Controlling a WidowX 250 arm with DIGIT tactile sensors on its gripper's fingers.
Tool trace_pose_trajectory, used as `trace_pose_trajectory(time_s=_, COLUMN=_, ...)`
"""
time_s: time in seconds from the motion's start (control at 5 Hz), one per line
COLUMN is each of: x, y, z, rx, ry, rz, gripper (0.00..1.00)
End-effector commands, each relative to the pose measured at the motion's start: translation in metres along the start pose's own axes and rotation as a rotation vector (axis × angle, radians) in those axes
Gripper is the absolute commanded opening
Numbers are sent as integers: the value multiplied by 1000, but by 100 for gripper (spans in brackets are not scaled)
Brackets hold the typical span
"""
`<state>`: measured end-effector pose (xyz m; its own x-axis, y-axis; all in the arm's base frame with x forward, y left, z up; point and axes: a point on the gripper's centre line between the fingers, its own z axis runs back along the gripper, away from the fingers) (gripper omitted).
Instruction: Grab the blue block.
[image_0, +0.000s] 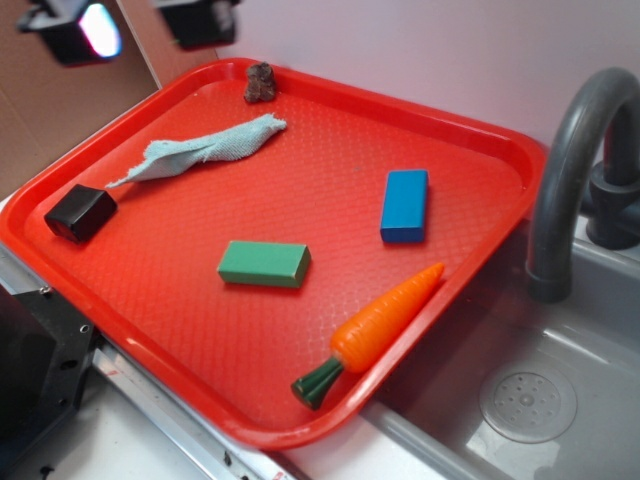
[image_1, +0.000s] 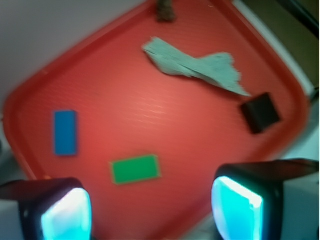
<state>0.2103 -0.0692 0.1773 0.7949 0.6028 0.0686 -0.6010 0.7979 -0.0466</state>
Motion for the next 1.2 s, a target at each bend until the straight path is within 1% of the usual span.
trace_pose_trajectory(time_s=0.0, x=31, y=-49, z=-26, rx=-4, ry=-31, rz=64, gripper=100)
trace_pose_trajectory(time_s=0.2, x=42, y=-67, z=-45, rx=0, ry=-40, rz=70, gripper=100)
trace_pose_trajectory(time_s=0.4, x=39, y=-87, z=-67, rx=12, ry=-38, rz=57, gripper=100)
trace_pose_trajectory(time_s=0.6, x=27, y=-99, z=-85, rx=50, ry=-81, rz=62, gripper=100)
trace_pose_trajectory(time_s=0.8, x=16, y=-104, z=-99, rx=53, ry=-61, rz=44, gripper=100)
trace_pose_trajectory(time_s=1.0, x=5, y=-107, z=-116, rx=69, ry=-76, rz=70, gripper=100)
